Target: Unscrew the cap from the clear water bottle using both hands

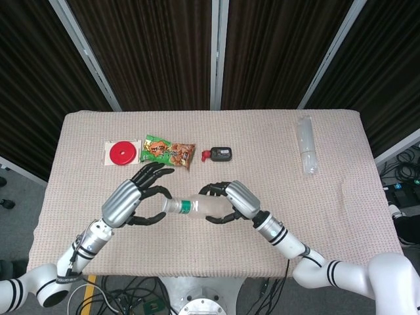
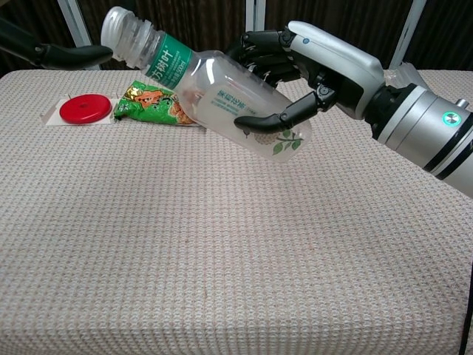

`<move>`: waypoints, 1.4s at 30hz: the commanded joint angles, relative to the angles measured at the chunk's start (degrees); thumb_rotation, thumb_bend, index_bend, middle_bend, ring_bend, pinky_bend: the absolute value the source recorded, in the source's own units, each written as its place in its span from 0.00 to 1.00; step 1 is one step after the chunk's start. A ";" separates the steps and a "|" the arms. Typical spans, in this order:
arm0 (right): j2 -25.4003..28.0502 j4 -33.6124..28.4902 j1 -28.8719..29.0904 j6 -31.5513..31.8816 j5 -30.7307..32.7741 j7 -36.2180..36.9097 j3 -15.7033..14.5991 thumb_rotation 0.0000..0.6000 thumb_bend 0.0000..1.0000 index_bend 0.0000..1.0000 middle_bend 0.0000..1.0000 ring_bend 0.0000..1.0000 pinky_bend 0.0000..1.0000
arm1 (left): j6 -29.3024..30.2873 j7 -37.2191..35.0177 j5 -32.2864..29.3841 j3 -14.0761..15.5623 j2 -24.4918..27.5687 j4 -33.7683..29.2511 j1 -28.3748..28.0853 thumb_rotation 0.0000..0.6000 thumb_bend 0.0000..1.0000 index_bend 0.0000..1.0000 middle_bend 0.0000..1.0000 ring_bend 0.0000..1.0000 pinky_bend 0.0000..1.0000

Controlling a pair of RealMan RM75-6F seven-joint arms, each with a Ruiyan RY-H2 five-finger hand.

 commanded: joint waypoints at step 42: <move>8.54 -3.06 -1.61 -18.29 13.27 -31.30 -0.83 1.00 0.46 0.50 0.47 0.35 0.47 | -14.08 21.54 -16.80 -1.09 -3.45 10.00 1.11 1.00 0.11 0.16 0.09 0.00 0.00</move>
